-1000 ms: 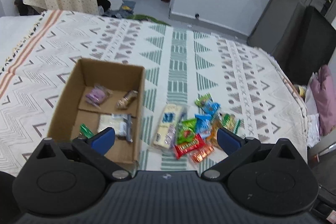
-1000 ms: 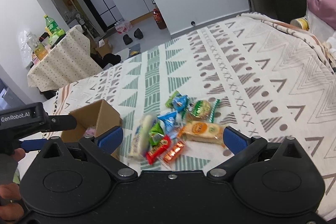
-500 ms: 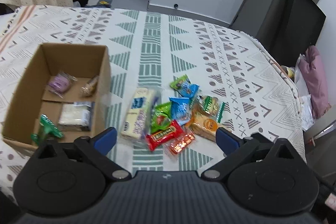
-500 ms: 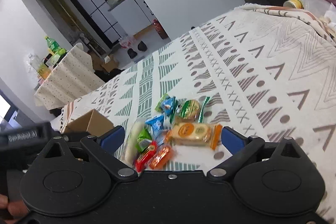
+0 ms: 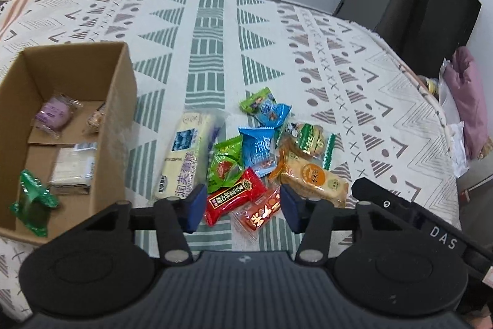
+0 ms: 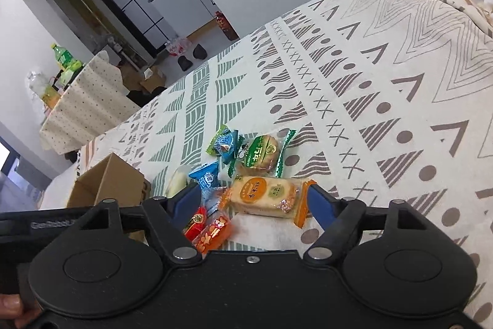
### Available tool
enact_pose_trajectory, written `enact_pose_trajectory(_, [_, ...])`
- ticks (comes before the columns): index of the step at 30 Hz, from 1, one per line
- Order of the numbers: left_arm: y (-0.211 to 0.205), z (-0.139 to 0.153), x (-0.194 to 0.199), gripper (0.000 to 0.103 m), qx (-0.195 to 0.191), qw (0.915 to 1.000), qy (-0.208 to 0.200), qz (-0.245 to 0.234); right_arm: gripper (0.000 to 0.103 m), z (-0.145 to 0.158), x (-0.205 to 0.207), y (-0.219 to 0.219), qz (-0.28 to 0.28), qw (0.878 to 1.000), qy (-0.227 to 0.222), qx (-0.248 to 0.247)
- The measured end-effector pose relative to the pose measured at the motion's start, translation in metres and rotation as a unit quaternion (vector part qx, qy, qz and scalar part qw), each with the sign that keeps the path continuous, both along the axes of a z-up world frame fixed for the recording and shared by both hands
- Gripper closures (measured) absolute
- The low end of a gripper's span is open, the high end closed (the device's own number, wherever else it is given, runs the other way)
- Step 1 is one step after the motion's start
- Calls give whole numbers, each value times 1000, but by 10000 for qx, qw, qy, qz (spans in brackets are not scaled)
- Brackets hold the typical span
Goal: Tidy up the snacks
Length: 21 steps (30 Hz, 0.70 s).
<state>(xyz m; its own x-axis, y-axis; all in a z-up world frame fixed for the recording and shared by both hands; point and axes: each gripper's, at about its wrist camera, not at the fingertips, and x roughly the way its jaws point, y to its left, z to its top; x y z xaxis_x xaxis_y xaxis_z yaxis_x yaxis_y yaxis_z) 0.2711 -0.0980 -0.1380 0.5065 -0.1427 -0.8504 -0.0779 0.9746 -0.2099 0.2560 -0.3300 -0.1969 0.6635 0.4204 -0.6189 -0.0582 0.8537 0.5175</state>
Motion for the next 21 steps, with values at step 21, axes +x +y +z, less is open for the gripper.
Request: enact_pose_trajectory(21, [-4, -70, 38, 62, 157, 9974, 672, -197, 27, -24, 37, 12, 163, 9998, -16, -136])
